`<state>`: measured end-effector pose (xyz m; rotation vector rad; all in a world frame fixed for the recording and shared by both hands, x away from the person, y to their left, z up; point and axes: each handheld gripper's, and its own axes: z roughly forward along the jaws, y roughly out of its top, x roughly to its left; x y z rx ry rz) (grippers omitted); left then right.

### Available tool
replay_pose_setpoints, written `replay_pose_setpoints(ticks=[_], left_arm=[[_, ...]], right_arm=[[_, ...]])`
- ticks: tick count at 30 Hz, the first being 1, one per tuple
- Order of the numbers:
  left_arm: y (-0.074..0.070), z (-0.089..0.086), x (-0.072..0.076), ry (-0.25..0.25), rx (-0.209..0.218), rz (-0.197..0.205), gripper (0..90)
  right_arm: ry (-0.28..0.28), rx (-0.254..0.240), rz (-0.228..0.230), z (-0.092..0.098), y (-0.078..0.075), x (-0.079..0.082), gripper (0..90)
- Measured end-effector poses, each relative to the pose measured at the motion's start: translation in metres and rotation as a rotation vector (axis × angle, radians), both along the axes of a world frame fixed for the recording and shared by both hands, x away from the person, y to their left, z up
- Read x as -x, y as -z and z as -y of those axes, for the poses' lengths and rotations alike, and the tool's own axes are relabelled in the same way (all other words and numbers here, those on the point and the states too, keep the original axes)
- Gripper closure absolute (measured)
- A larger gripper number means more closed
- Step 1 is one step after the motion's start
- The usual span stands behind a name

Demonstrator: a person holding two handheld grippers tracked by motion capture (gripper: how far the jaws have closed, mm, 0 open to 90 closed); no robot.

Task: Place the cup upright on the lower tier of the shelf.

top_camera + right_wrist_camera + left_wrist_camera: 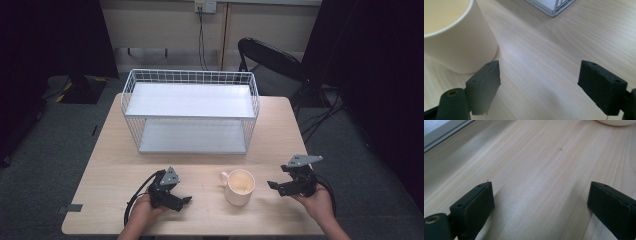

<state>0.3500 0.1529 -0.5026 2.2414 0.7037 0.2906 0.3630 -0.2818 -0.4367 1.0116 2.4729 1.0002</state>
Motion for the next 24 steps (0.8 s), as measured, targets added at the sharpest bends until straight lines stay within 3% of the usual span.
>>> replay_pose_setpoints(ticks=[7, 13, 24], left_arm=[[0.0, 0.0, 0.0, 0.0, 0.0, 0.0, 6.6], [0.0, 0.0, 0.0, 0.0, 0.0, 0.0, 6.5], [0.0, 0.0, 0.0, 0.0, 0.0, 0.0, 6.5]], right_arm=[[-0.021, 0.01, 0.001, -0.002, -0.009, -0.001, 17.8], [-0.032, -0.013, 0.005, -0.006, -0.016, -0.002, 17.2], [-0.079, -0.008, -0.006, -0.024, -0.025, -0.005, 16.9]])
